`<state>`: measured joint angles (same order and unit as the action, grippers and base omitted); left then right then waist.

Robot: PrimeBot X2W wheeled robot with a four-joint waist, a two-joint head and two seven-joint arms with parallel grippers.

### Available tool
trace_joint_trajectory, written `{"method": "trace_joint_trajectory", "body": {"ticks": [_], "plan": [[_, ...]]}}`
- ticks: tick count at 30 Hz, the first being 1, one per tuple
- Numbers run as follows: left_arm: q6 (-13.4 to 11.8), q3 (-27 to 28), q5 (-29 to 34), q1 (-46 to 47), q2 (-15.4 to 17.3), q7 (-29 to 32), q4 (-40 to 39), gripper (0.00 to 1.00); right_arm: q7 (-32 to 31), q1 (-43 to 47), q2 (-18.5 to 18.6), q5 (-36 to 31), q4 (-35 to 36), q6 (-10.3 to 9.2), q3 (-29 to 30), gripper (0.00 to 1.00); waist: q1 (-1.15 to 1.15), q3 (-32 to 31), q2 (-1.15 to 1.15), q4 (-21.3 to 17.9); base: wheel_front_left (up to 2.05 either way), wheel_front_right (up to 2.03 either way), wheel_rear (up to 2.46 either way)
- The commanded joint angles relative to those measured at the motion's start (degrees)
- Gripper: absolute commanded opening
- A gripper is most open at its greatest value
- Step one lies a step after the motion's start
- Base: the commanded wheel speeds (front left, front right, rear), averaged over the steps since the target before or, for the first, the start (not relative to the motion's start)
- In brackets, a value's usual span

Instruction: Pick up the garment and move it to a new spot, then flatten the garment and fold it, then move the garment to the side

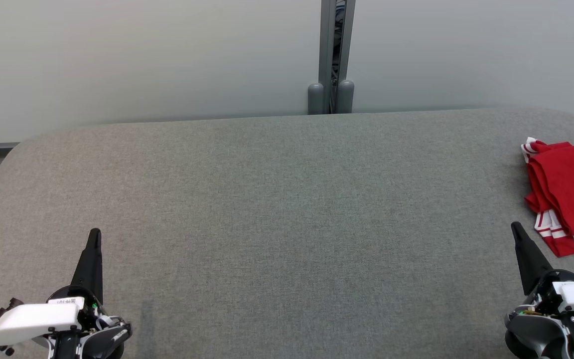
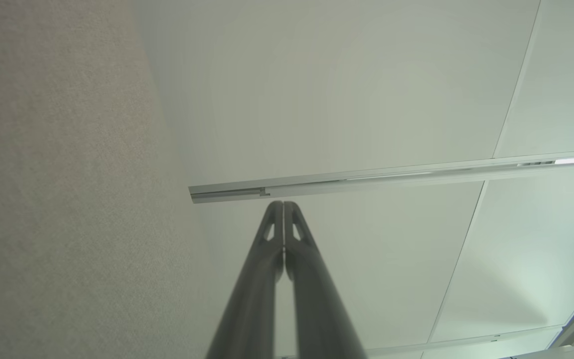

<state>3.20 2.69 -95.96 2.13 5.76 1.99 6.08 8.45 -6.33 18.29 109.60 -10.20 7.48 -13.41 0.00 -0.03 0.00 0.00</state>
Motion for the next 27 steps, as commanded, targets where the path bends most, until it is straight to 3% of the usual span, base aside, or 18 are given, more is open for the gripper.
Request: {"method": "trace_joint_trajectory", "body": {"ticks": [1, 27], "plan": [[-0.1, 0.3, 0.2, 0.8, 0.0, 0.2, 0.0, 0.00, 0.3, -0.4, 0.5, 0.4, 0.1, 0.02, 0.0, 0.00, 0.00, 0.0, 0.00, 0.0, 0.00, 0.00, 0.00], [-0.1, 0.6, 0.5, 0.8, -0.1, 0.3, 0.0, 0.00, 0.8, -0.4, 0.9, 0.7, 0.4, 0.02, -0.6, 0.00, 0.00, 0.0, 0.00, 0.0, 0.00, 0.00, 0.00]]}}
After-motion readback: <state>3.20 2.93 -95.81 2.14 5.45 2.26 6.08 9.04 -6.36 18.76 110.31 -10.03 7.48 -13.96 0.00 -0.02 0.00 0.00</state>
